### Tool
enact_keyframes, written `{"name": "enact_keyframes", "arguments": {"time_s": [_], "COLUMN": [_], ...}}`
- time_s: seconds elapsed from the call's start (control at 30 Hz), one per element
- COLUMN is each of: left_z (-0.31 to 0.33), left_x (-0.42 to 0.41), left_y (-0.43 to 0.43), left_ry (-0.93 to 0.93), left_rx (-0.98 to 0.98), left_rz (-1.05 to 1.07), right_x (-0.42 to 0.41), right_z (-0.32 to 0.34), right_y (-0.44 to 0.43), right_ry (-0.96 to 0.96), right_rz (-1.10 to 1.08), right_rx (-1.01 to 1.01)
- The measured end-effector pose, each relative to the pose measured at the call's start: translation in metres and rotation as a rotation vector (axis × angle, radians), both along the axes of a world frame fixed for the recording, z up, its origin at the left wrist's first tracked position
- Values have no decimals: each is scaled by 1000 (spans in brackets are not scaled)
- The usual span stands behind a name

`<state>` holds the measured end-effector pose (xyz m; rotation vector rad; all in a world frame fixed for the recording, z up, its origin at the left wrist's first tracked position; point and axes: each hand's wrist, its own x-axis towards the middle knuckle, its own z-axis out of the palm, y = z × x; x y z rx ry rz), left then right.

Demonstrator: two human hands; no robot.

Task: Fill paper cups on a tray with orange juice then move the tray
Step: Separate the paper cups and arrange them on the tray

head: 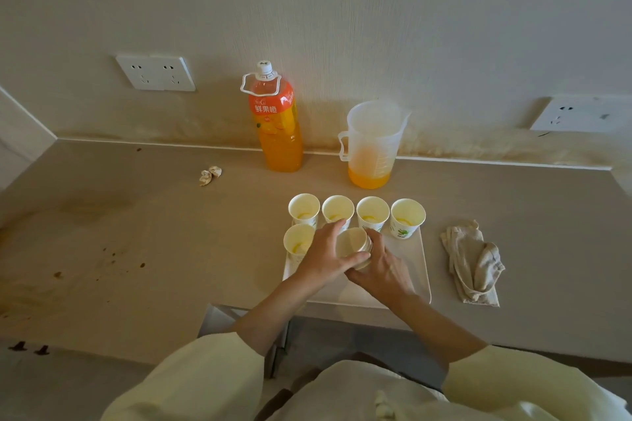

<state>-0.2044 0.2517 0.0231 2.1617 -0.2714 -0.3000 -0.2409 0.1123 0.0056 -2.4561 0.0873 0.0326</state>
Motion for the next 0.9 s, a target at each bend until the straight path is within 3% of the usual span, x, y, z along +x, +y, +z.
{"name": "enact_keyframes", "arguments": {"time_s": [0.23, 0.7, 0.9], "left_z": [3, 6, 5], "left_x": [0, -1, 4], "left_y": [-14, -35, -34], "left_ry": [101, 14, 36], "left_rx": [-67, -13, -18], "left_rz": [80, 273, 261], "right_x": [-10, -4, 0], "right_z": [8, 11, 13], "right_y": [-8, -12, -15], "right_ry": [-4, 2, -32], "right_rz": [-34, -42, -19], "right_rx": [23, -9, -46]}}
